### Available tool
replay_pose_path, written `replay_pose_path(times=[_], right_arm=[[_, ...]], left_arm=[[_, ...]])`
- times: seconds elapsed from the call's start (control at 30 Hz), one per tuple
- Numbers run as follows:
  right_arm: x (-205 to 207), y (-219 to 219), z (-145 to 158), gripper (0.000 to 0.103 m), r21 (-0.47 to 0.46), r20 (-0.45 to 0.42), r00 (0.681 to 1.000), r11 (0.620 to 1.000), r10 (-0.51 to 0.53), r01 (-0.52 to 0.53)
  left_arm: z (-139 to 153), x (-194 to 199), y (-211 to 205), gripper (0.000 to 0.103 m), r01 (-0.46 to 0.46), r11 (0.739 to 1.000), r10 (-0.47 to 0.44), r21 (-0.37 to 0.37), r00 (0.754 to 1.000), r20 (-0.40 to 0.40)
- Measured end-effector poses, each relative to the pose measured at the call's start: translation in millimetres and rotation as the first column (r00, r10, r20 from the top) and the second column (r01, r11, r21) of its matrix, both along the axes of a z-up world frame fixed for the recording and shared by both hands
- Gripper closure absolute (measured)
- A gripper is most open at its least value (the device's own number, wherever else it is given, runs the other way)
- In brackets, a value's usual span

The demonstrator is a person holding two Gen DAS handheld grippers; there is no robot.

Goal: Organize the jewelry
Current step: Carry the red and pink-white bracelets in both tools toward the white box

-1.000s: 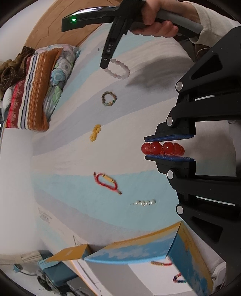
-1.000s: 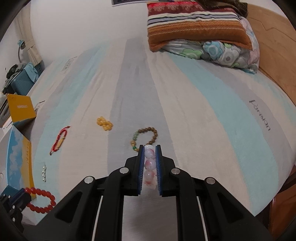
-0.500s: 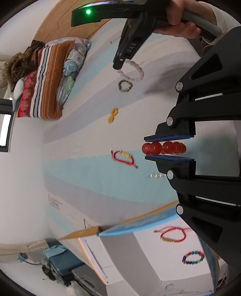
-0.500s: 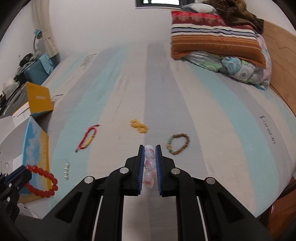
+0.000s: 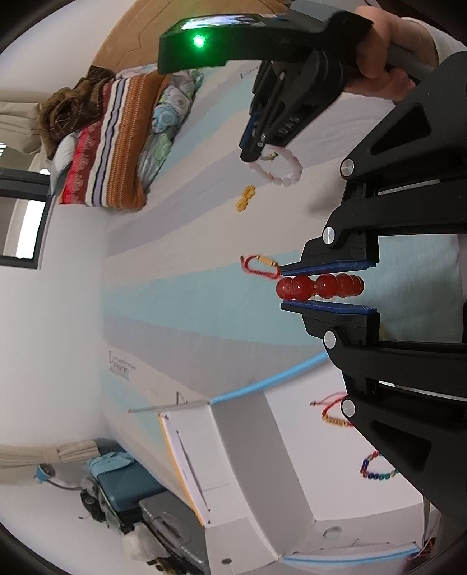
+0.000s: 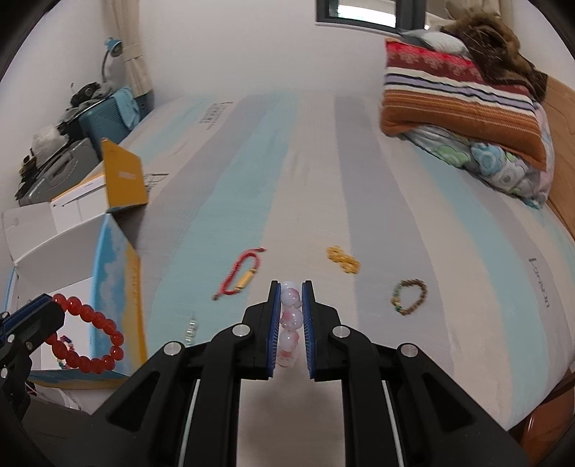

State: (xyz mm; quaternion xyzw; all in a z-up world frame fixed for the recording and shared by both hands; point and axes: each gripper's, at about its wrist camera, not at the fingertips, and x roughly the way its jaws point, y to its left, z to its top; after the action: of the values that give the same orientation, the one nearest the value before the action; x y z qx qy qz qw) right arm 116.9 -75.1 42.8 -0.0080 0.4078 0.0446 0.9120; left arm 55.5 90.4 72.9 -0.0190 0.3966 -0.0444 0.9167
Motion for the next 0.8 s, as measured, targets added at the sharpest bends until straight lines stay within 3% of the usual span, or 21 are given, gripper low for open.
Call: replay_pose_path(times=[0.33,0.8], right_arm=[[-5.7,65.5,17.2,0.092,-0.006,0.028,0.995,0.995,0.099,-0.099],[-21.9,166.8,30.8,0.092,-0.015,0.055,0.967,0.969,0.249,-0.248]], left_arm=[[24.1,-17.2,53.8,0.090,-0.095,0.995,0.095,0.008,0.995,0.036],[19.3,-38.7,140.6,0.090,-0.244,0.970,0.244,0.022,0.970,0.011]])
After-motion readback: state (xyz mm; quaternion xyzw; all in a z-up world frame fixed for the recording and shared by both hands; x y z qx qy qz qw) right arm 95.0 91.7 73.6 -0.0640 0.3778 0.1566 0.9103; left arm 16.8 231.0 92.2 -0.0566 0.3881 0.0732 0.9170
